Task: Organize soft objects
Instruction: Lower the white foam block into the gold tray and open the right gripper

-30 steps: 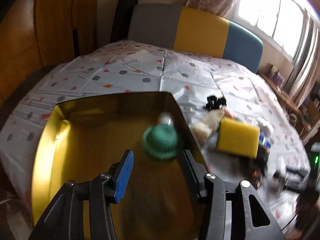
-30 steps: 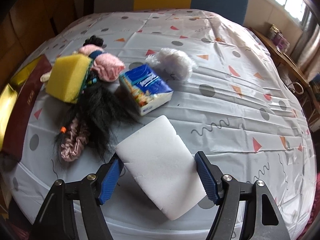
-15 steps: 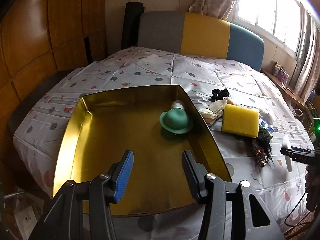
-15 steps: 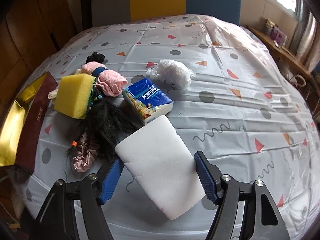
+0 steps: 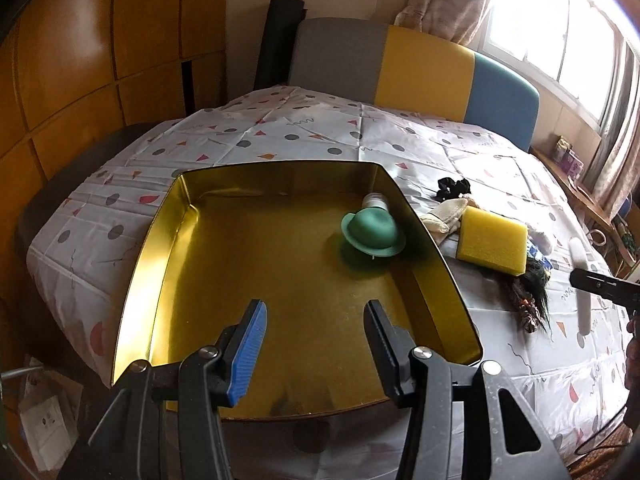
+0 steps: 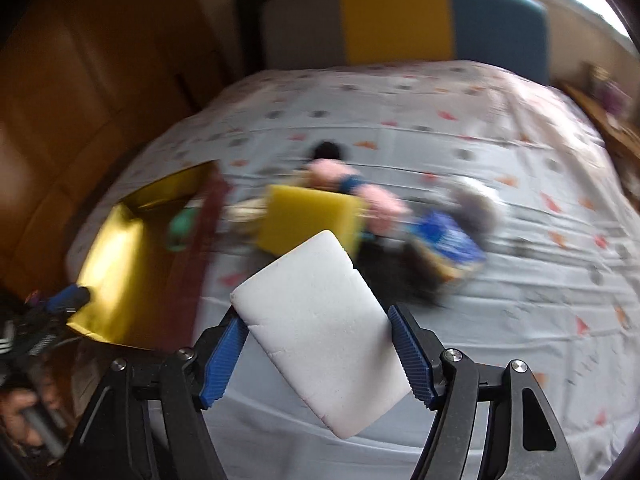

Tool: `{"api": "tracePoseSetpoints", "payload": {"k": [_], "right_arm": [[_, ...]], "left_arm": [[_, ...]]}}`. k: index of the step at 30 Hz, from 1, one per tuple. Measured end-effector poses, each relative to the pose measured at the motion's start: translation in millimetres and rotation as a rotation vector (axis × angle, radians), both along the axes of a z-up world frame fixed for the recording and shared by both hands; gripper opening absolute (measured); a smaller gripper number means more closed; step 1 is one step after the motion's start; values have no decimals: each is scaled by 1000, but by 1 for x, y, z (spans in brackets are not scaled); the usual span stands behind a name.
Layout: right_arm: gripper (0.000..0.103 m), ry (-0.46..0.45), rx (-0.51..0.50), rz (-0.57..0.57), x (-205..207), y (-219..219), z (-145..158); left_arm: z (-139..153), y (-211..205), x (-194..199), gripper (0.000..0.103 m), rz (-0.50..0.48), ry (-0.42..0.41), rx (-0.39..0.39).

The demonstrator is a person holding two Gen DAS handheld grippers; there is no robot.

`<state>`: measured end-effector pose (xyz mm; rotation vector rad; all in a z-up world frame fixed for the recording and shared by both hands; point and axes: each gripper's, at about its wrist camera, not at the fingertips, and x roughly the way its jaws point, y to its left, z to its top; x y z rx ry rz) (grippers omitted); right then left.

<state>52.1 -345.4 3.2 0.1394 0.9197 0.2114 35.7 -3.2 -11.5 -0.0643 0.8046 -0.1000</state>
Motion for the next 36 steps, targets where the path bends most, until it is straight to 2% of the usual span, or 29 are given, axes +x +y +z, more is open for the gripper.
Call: {"api": "tracePoseSetpoints", "payload": {"k": [5,9,13,17,22,27,36], "right_arm": [[71,19,65,134,15,69,7],[71,48,112,196,31,123,8],[72,86,97,223,50,165,-4],[75,147,-3,218,68,198,-31],[78,172,-110,215,72,210,-51],[83,128,-186,225,65,216,-53],[87,65,-130,204,55,201,-40]], "left_arm": [[1,17,-2,51,44,-16,-26],[4,38,-3,51,101,-25,-49],[5,57,-3,51,149,-28,-67],[2,70,-4,51,178,-22,-71],[-3,71,-4,51,176,-8,-68],[-4,66,-5,51,160,-6,-63],[-1,59,-8,51,141,-11,-43]]}}
